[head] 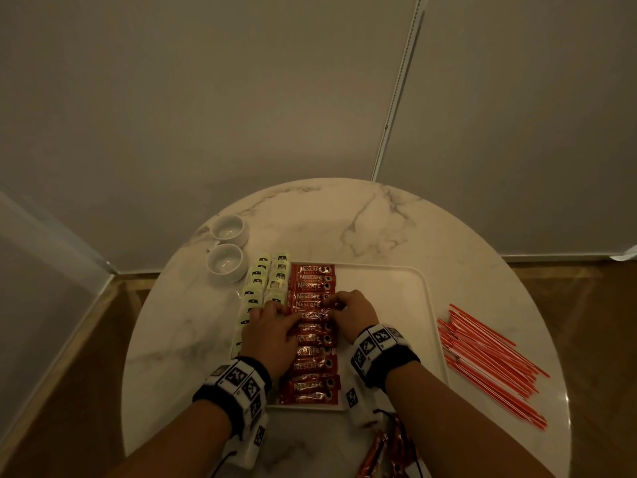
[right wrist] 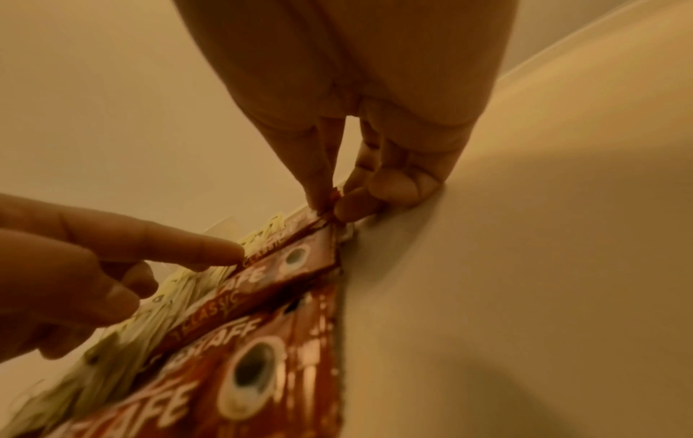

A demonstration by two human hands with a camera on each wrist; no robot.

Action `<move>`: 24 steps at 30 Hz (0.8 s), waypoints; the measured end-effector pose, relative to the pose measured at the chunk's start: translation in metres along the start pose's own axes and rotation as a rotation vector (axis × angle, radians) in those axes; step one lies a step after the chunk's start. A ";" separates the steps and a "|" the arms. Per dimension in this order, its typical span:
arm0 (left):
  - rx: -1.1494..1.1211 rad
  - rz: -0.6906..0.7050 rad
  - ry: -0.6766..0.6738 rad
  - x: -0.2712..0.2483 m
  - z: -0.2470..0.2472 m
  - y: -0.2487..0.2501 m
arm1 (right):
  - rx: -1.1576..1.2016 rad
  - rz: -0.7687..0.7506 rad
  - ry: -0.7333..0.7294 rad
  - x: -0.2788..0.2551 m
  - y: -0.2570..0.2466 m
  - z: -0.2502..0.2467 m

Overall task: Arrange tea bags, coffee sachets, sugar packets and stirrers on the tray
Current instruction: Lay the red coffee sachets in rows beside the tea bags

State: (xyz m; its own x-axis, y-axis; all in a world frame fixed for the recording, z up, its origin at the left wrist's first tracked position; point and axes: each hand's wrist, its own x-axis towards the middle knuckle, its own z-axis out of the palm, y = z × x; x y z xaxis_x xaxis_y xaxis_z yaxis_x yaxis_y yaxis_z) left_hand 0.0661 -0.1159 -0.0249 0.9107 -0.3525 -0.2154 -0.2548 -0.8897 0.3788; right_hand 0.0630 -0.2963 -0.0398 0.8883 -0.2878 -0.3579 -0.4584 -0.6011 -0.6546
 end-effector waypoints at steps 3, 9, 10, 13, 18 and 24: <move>0.012 0.015 0.015 -0.001 -0.001 0.002 | -0.008 -0.007 0.012 -0.001 0.001 -0.003; -0.089 0.072 0.089 -0.015 -0.003 0.010 | 0.012 -0.064 0.027 -0.029 0.004 -0.027; -0.121 0.102 0.096 -0.020 -0.001 0.010 | -0.011 -0.103 0.008 -0.040 0.005 -0.032; -0.243 0.215 0.038 -0.041 0.005 0.013 | -0.173 -0.234 -0.134 -0.082 0.014 -0.038; -0.216 0.346 -0.286 -0.079 0.017 0.022 | -0.676 -0.476 -0.446 -0.146 0.049 -0.022; -0.098 0.421 -0.519 -0.102 0.023 0.036 | -0.861 -0.548 -0.439 -0.172 0.078 -0.007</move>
State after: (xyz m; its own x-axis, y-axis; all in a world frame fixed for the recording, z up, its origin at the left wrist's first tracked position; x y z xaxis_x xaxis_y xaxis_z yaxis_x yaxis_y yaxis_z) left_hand -0.0436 -0.1187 -0.0095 0.4597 -0.7785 -0.4272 -0.5008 -0.6246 0.5993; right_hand -0.1256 -0.2989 -0.0246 0.8004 0.3617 -0.4780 0.3163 -0.9322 -0.1759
